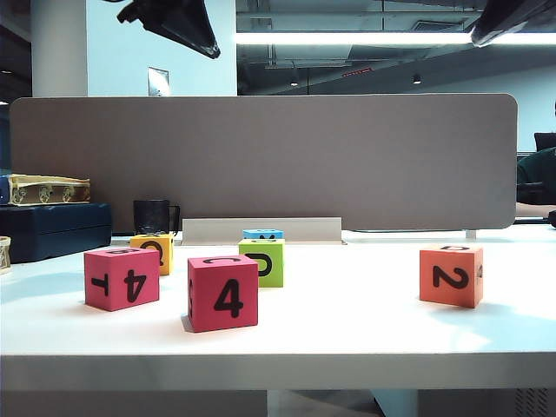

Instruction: Select the appropriate blocks from the scattered letter blocks on the table and arrange them in a row to spell out "ABCD".

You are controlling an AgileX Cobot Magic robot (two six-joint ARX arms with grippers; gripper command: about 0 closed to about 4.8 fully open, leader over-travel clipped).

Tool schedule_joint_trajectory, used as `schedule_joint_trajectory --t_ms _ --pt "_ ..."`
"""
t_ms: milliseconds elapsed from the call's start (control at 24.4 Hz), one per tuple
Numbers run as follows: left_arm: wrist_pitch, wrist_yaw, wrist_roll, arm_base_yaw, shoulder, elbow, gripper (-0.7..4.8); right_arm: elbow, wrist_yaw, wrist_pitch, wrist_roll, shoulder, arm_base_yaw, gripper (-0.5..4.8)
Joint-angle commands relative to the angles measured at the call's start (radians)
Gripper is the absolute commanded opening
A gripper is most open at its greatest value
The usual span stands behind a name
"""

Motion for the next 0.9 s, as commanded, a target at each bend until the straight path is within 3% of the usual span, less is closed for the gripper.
schedule_joint_trajectory --t_ms 41,164,369,737,901 --pt "0.134 0.006 -0.023 0.000 -0.004 -0.079 0.16 0.005 -0.002 0.019 -0.003 -0.002 0.000 -0.01" --pt "0.231 0.009 -0.032 0.000 -0.004 -0.179 0.16 0.005 -0.002 0.019 -0.003 -0.002 0.000 -0.01" --pt "0.228 0.009 -0.032 0.000 -0.017 -0.285 0.17 0.005 -0.002 0.019 -0.003 -0.002 0.000 -0.01" --pt "0.382 0.002 -0.033 0.008 -0.186 -0.563 0.17 0.005 -0.003 0.019 -0.003 0.000 0.000 -0.01" --pt "0.400 0.003 -0.051 0.008 -0.280 -0.686 0.17 0.005 -0.101 0.008 -0.002 -0.001 0.011 -0.01"
